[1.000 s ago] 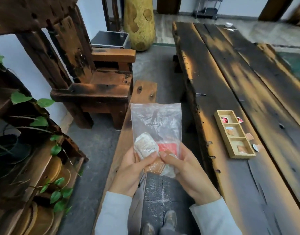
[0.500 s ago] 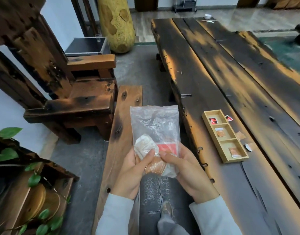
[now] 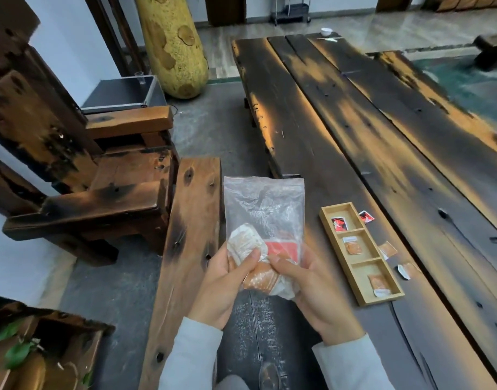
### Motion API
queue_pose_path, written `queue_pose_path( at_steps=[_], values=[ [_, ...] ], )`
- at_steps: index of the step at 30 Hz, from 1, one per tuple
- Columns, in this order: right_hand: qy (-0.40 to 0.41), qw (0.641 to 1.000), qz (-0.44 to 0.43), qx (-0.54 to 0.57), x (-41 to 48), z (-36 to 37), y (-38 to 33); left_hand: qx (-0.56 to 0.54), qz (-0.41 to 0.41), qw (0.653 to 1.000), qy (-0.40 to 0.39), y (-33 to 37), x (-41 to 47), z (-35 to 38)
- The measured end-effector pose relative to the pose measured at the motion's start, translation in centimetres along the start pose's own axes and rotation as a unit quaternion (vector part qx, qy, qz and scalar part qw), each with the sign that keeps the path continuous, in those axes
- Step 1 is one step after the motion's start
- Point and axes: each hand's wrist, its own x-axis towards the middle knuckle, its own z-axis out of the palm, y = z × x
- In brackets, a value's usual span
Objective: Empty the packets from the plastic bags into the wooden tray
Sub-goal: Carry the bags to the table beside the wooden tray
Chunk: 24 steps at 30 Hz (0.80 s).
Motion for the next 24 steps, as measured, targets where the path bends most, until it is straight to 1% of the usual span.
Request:
queue_pose_path(
  at_steps=[8, 12, 16, 24],
  values=[
    [0.030, 0.999, -0.004, 0.033, 2.8, -1.6, -1.5, 0.026, -0.020, 0.999, -0.015, 0.3, 4.5, 1.1],
    [0.063, 0.997, -0.015, 0.039, 4.7, -1.9, -2.2, 0.039, -0.025, 0.998, -0.036, 0.7, 7.6, 1.5],
    [0.103, 0.993, -0.033, 0.038, 6.9, -2.2, -3.3, 0.042, -0.038, 0.996, -0.074, 1.4, 11.3, 2.0],
    [0.177, 0.979, -0.089, 0.045, 12.1, -1.9, -6.6, 0.049, -0.045, 0.981, -0.185, 4.3, 19.6, 3.3]
  ],
)
